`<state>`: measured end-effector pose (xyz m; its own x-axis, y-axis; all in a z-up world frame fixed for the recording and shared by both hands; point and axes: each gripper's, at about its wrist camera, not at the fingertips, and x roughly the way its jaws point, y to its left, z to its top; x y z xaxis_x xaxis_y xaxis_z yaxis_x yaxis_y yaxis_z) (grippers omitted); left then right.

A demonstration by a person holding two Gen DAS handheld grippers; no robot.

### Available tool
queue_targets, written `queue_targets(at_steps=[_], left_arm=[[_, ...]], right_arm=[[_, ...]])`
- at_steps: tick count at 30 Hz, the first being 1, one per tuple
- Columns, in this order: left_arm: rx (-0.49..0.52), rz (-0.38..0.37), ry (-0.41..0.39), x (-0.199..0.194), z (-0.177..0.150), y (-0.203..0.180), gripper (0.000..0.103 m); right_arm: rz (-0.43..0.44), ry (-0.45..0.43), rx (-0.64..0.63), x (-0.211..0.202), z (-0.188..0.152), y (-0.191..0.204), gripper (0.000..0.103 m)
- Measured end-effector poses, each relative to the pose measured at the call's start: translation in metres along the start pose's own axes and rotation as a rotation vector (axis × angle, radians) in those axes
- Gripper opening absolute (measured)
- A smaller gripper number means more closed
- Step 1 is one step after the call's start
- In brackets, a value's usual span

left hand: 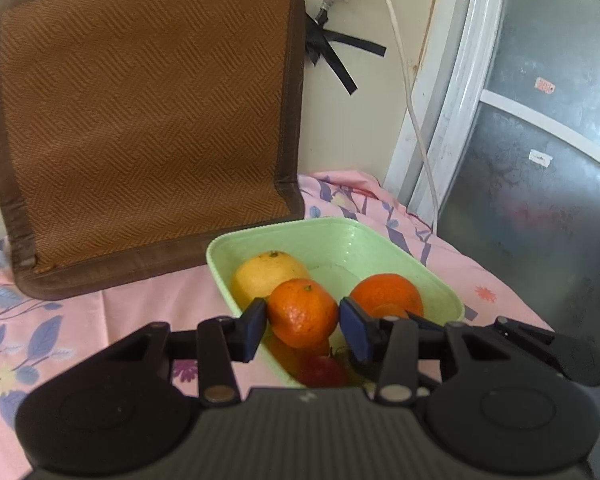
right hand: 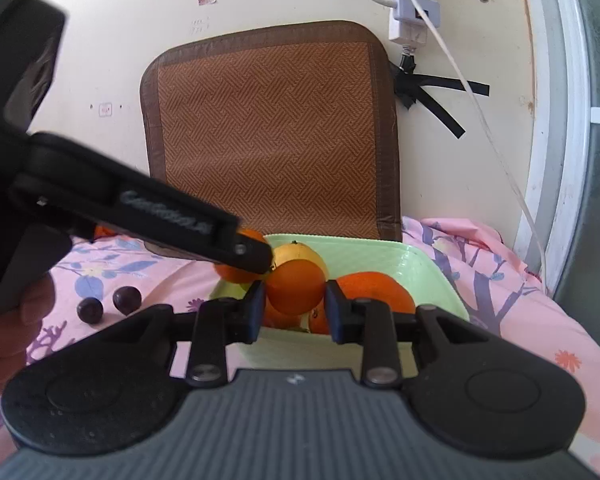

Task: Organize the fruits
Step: 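Drop the tangerine into the green dish with the left tool while the right tool drops its tangerine there, then withdraw both tools from the dish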

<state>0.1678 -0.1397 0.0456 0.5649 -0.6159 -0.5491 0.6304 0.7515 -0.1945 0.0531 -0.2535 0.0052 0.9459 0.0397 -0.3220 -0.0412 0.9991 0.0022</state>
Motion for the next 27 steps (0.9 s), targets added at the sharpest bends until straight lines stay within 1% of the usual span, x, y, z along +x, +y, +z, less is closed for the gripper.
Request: queue_targets(at_steps=[2, 3, 4, 7, 9, 11, 13, 15, 17, 20, 23, 25, 27], left_arm=[[0.002, -0.001, 0.005, 0.006, 0.000, -0.001, 0.044], [0.002, 0.000, 0.002, 0.007, 0.000, -0.002, 0.046], [0.001, 0.001, -0.006, 0.005, 0.000, -0.001, 0.047], [-0.022, -0.001, -0.039, -0.008, 0.002, 0.005, 0.047], [-0.050, 0.013, -0.074, -0.024, 0.002, 0.016, 0.047], [-0.094, 0.040, -0.108, -0.043, -0.001, 0.031, 0.047], [-0.145, 0.084, -0.136, -0.065, -0.010, 0.050, 0.047], [-0.181, 0.145, -0.151, -0.086, -0.025, 0.067, 0.047], [-0.210, 0.199, -0.147, -0.102, -0.043, 0.080, 0.047], [-0.232, 0.284, -0.110, -0.119, -0.074, 0.091, 0.047], [-0.226, 0.352, -0.072, -0.125, -0.099, 0.095, 0.047], [-0.221, 0.389, -0.043, -0.121, -0.110, 0.093, 0.047], [-0.223, 0.412, -0.025, -0.119, -0.115, 0.093, 0.047]], right_arm=[[-0.007, -0.001, -0.012, 0.001, -0.003, 0.001, 0.036], [-0.011, -0.008, -0.016, 0.000, -0.003, 0.001, 0.043], [-0.014, -0.017, -0.017, 0.000, -0.003, 0.001, 0.047], [-0.025, -0.038, -0.004, -0.004, -0.003, -0.001, 0.048], [-0.032, -0.053, 0.009, -0.006, -0.004, -0.003, 0.047], [-0.036, -0.075, 0.020, -0.011, -0.005, -0.004, 0.046], [-0.041, -0.097, 0.029, -0.016, -0.006, -0.003, 0.046], [-0.029, -0.107, 0.036, -0.021, -0.006, -0.001, 0.046], [-0.002, -0.104, 0.033, -0.026, -0.005, 0.003, 0.046], [0.069, -0.070, 0.030, -0.032, -0.006, 0.014, 0.046], [0.162, 0.009, 0.060, -0.036, -0.011, 0.027, 0.046], [0.220, 0.069, 0.086, -0.035, -0.015, 0.037, 0.046], [0.243, 0.114, 0.089, -0.034, -0.019, 0.047, 0.046]])
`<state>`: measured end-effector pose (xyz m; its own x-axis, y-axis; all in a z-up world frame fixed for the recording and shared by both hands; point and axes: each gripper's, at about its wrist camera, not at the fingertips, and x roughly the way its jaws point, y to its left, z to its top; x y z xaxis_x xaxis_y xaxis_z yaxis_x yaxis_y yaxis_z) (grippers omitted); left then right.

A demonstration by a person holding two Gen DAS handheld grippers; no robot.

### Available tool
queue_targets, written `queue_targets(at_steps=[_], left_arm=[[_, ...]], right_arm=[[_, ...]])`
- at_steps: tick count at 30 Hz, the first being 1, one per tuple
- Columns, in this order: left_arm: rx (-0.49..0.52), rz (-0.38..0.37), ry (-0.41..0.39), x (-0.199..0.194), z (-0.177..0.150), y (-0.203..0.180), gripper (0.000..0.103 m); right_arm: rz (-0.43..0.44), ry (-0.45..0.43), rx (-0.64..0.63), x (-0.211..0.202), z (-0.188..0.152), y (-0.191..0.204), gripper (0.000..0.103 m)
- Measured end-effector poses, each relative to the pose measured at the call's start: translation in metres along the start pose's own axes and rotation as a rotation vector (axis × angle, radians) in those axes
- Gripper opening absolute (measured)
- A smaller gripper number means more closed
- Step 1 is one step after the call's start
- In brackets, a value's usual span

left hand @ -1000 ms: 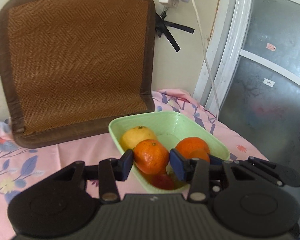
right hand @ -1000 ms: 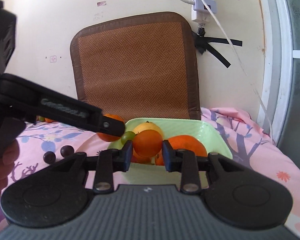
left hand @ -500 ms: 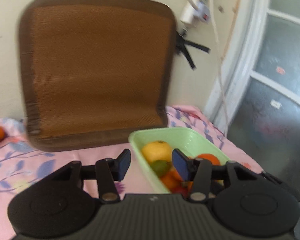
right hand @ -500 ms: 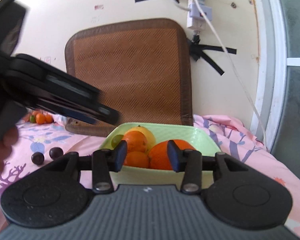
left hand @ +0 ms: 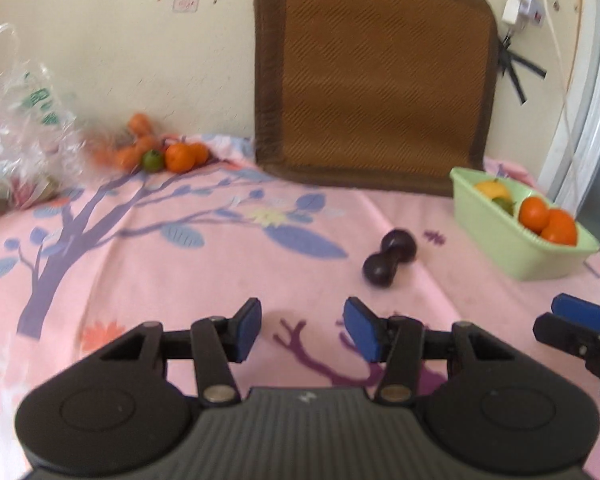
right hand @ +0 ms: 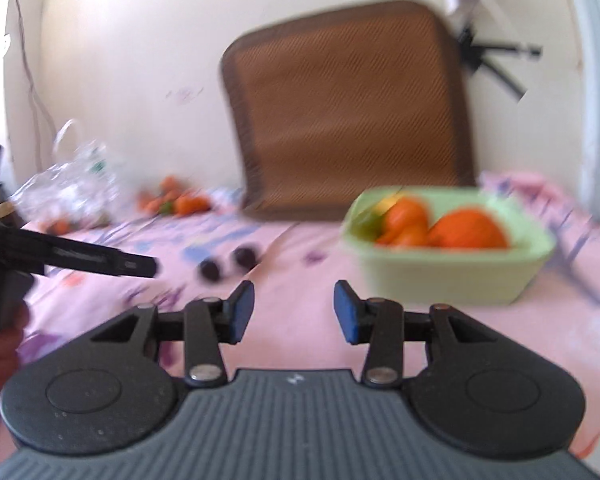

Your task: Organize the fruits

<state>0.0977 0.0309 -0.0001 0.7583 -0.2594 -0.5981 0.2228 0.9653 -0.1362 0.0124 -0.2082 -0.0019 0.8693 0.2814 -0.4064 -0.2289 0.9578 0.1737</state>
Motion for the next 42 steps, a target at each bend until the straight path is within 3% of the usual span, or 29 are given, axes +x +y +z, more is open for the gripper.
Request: queue_targets(at_steps=[2, 10, 30, 42], left_arm=[[0.008, 0.024, -0.032, -0.004, -0.001, -0.001, 0.049], [0.005, 0.057, -0.034, -0.004, -0.005, -0.001, 0.049], [0.032, 0.067, -0.062, -0.010, -0.007, -0.006, 0.049], [0.034, 0.066, -0.069, -0.011, -0.007, -0.007, 0.055]], right_arm=[[0.004, 0.029, 0.001, 0.001, -0.003, 0.008, 0.046], [-0.025, 0.082, 0.037, 0.007, -0.008, 0.011, 0.046], [-0.073, 0.056, 0.056, 0.003, -0.008, 0.010, 0.047], [-0.082, 0.025, 0.077, -0.003, -0.008, 0.007, 0.047]])
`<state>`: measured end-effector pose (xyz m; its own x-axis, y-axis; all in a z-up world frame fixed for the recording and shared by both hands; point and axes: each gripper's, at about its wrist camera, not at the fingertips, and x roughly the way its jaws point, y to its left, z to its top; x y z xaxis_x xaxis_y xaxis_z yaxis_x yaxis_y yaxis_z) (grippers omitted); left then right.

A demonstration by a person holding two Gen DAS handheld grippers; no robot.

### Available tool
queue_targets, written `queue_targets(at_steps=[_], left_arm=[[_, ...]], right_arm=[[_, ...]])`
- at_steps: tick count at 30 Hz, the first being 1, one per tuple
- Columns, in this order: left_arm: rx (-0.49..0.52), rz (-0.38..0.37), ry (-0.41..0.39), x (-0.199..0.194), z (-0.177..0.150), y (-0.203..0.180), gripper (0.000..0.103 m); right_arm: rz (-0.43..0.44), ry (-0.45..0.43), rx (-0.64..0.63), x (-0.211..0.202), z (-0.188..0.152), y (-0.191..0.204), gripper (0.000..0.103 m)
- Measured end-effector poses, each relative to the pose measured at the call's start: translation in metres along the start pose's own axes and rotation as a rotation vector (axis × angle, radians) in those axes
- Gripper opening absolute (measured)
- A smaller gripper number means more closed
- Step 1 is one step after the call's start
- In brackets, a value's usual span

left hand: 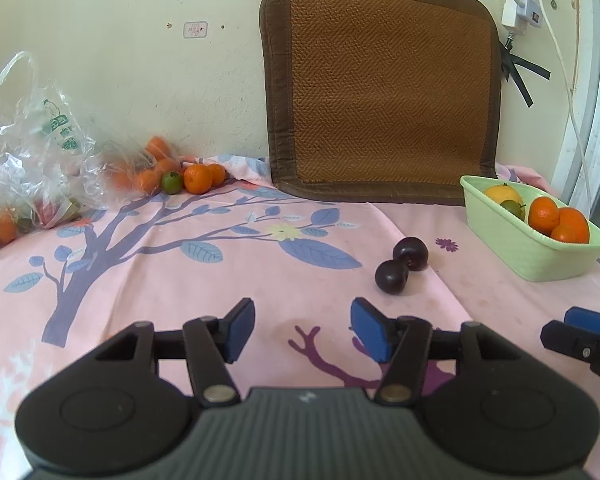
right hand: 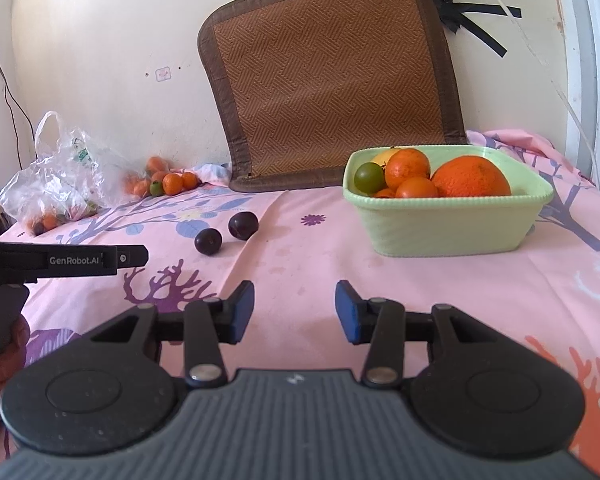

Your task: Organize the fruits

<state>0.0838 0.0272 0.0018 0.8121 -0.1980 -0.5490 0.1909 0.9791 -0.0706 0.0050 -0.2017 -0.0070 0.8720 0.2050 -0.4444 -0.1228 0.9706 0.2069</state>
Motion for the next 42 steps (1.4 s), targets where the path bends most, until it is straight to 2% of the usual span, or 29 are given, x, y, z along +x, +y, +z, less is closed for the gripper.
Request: queue_targets(at_steps=[5, 9, 42], left_arm=[[-0.005, -0.003, -0.004, -0.0005, 0.0001, 0.0005, 0.056], [-0.007, -0.008, -0.013, -0.0022, -0.0001, 0.0013, 0.061], [-0.004, -0.033, -0.030, -0.0057, -0.0011, 0.0020, 0.063]], right_arm=[[-0.015, -0.015, 0.015, -0.0025, 0.0002, -0.0018, 0.048], [-0.023, -0.010, 0.009, -0.0013, 0.0003, -0.0010, 0.047], [-0.052, 0.000, 0.014, 0.0021, 0.0006, -0.0005, 0.047]])
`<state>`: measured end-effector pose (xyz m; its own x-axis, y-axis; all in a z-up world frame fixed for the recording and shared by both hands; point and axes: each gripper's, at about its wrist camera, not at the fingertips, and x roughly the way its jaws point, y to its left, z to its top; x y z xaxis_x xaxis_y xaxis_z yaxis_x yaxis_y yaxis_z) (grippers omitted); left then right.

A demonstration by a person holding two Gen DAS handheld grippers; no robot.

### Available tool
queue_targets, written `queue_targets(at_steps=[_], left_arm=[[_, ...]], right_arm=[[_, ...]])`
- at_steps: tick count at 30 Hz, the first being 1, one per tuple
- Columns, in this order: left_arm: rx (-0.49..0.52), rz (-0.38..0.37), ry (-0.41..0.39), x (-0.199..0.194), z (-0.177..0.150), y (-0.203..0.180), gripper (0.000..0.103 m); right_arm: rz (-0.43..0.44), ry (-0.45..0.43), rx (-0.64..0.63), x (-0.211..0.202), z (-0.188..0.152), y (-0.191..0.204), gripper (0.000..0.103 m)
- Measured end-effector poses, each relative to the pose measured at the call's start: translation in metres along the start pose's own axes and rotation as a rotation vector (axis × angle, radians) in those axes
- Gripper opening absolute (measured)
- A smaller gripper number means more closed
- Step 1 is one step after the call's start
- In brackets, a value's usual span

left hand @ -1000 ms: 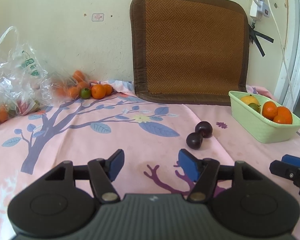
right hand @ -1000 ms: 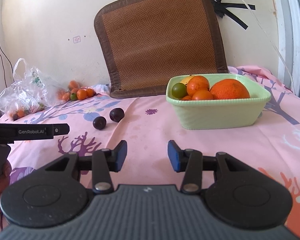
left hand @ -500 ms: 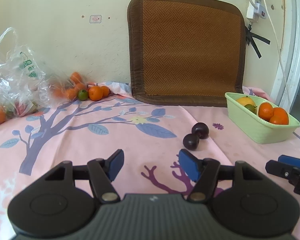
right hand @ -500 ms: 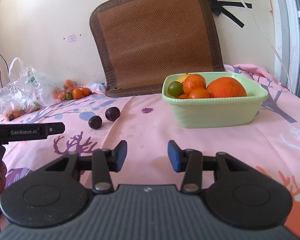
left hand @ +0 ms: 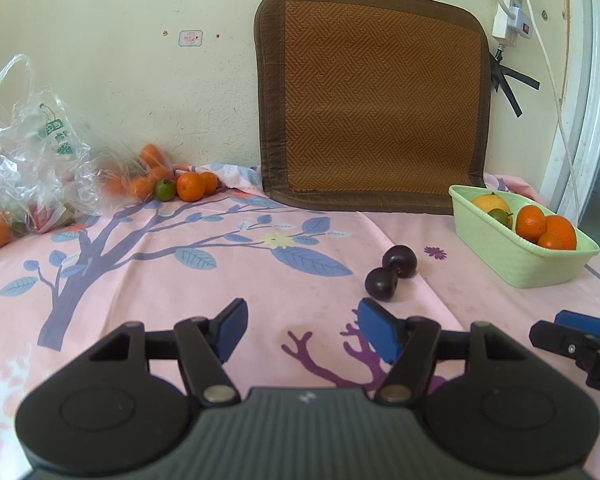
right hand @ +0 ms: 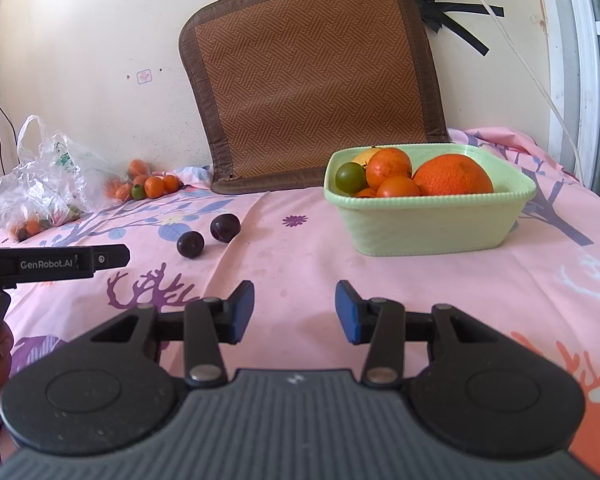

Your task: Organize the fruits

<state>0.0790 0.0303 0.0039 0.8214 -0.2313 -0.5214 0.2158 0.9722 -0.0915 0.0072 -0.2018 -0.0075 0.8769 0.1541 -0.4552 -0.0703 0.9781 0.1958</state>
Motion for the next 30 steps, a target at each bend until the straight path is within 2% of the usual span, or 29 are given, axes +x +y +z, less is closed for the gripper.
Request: queue_targets(at_steps=[30], left_arm=[[0.000, 0.002, -0.002, -0.0004, 0.0002, -0.0011, 0.066]], right_arm=[[-0.002, 0.000, 0.001, -0.0005, 0.0002, 0.0006, 0.047]])
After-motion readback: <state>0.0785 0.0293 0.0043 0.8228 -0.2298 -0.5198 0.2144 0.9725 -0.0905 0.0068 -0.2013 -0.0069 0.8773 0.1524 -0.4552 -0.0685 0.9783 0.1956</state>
